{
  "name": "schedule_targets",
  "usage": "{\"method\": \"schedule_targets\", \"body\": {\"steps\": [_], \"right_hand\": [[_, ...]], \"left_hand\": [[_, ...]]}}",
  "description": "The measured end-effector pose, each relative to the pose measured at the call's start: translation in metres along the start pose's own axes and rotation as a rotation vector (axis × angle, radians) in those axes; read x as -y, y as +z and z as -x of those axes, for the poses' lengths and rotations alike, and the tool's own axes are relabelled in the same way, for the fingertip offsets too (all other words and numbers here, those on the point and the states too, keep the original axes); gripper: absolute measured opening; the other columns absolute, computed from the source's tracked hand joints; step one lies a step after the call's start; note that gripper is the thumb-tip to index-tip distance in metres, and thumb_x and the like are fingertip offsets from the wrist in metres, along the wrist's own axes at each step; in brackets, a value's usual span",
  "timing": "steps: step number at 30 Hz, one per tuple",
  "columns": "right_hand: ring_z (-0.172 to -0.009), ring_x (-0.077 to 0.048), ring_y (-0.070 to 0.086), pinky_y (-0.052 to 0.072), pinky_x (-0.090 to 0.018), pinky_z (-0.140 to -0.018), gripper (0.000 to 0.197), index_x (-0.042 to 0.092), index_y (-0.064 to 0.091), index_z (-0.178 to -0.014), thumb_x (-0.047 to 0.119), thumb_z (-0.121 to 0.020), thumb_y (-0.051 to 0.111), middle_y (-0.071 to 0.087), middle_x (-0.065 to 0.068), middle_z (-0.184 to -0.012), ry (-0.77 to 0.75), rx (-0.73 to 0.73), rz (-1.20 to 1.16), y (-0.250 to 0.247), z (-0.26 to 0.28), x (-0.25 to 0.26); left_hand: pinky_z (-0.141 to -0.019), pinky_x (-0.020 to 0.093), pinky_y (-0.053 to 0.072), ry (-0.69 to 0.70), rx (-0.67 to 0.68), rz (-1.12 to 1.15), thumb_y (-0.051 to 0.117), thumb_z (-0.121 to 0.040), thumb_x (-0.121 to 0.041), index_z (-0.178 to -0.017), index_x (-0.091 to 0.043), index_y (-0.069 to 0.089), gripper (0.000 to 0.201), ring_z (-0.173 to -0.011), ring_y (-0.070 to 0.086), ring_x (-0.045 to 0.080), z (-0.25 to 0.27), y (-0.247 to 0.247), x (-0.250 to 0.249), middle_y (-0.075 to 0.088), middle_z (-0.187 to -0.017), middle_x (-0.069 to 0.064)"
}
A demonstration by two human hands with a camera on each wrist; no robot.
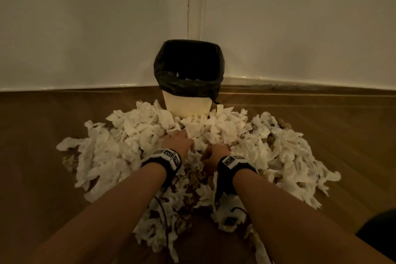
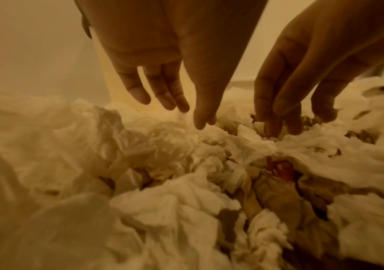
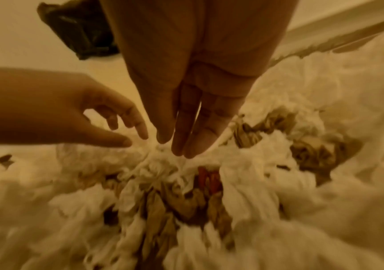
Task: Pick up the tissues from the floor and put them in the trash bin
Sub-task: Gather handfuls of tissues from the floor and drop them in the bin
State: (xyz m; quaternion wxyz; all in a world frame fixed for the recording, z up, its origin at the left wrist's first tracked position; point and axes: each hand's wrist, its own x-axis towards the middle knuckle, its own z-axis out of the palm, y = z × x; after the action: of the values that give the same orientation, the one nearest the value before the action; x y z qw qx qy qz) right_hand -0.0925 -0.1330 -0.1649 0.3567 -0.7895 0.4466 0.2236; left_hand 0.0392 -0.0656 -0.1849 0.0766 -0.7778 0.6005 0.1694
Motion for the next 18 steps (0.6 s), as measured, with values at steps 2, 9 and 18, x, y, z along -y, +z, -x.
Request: {"method": "schedule_targets", "body": {"steps": [2,9,18], "right_hand": [[-0.11,-0.027,0.057,0.047,-0.031,-0.091,0.028,0.011,0.064,-0.118,0.022,-0.092,0.057,0.058,-0.011,-0.125,-0.01,0.032,0.035,0.016,-0.006,0.001],[-0.124,-0.033,0.046,0.044,-0.041,-0.097,0.064,0.022,0.022,-0.148,0.031,-0.092,0.052,0.034,-0.011,-0.147,-0.046,-0.011,0.169,0.067,-0.027,0.009],[-0.103,-0.028,0.059,0.049,-0.034,-0.083,0.033,0.013,0.058,-0.116,0.031,-0.088,0.057,0.061,-0.009,-0.115,0.037,-0.084,-0.25,0.04,-0.02,-0.007]], "left_hand": [[-0.081,0.035,0.039,0.005,0.066,0.015,0.051,-0.092,-0.018,-0.108,-0.027,0.056,0.019,-0.104,0.048,0.027,-0.004,0.006,-0.004,0.043,-0.12,0.005],[-0.075,0.03,0.037,-0.022,0.126,0.06,0.046,-0.092,-0.017,-0.113,-0.027,0.053,0.024,-0.101,0.053,0.026,-0.009,0.016,-0.006,0.05,-0.12,0.006],[-0.076,0.036,0.049,0.027,0.06,0.151,0.052,-0.087,-0.006,-0.118,-0.029,0.044,0.039,-0.093,0.053,0.026,-0.003,0.025,0.002,0.04,-0.122,0.005]]}}
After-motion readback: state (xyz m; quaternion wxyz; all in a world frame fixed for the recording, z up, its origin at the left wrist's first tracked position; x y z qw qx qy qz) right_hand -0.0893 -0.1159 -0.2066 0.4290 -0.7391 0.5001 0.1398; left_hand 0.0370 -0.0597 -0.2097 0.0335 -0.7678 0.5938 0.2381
